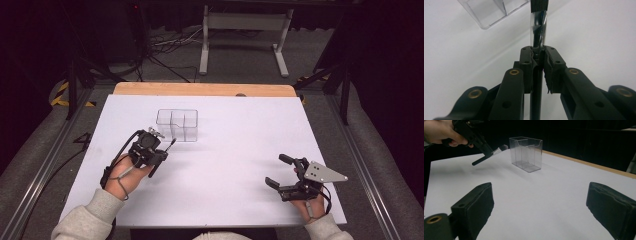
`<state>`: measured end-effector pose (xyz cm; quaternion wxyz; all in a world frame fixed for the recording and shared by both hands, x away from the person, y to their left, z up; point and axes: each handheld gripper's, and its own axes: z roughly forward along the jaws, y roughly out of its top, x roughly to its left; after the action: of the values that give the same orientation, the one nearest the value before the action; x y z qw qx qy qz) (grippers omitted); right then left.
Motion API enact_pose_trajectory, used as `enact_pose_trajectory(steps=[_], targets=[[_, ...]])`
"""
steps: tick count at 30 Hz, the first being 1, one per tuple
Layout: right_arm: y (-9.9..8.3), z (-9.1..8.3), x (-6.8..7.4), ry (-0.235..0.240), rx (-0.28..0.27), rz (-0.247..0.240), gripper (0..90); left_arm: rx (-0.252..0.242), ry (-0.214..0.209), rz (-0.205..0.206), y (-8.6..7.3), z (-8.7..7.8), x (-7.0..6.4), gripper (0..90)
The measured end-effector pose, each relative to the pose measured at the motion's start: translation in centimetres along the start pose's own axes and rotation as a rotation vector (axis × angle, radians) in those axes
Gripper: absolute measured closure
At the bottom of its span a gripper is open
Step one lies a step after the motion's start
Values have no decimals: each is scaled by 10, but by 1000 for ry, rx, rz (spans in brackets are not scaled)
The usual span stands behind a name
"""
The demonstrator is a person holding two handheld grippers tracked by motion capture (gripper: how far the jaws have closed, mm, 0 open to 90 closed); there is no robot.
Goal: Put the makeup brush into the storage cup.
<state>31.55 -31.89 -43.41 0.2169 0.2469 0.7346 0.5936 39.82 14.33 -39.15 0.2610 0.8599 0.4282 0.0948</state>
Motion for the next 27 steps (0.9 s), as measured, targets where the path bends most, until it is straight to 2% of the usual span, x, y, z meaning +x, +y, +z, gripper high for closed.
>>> enact_pose_trajectory(steps=[4,10,11,12,13,14,17,19,20,21,23,27], targets=[[0,0,0,-6,3,-4,75,-49,-1,-9,-2,-3,-1,778],[0,0,0,-18,2,-10,57,-134,16,4,-5,-7,-5,778],[0,0,0,-17,2,-7,58,-134,16,4,-5,-7,-5,777],[0,0,0,-18,2,-9,58,-169,27,13,-6,-8,-6,778],[0,0,0,-17,1,-9,57,-169,27,13,-6,-8,-6,778],[0,0,0,-17,1,-9,57,-205,25,12,-7,-9,-7,778],[0,0,0,-15,1,-4,57,-265,33,19,-10,-9,-9,777],[0,-1,-1,-16,0,-4,58,-284,38,25,-10,-10,-9,777],[0,-1,-1,-15,-2,-3,57,-318,33,23,-11,-11,-9,777],[0,-1,-1,-15,-2,-3,57,-318,33,23,-11,-11,-9,777],[0,-1,-1,-15,-3,-2,57,-369,33,10,-12,-12,-10,778],[0,-1,-1,-13,-3,-1,57,-419,26,1,-12,-13,-11,778]])
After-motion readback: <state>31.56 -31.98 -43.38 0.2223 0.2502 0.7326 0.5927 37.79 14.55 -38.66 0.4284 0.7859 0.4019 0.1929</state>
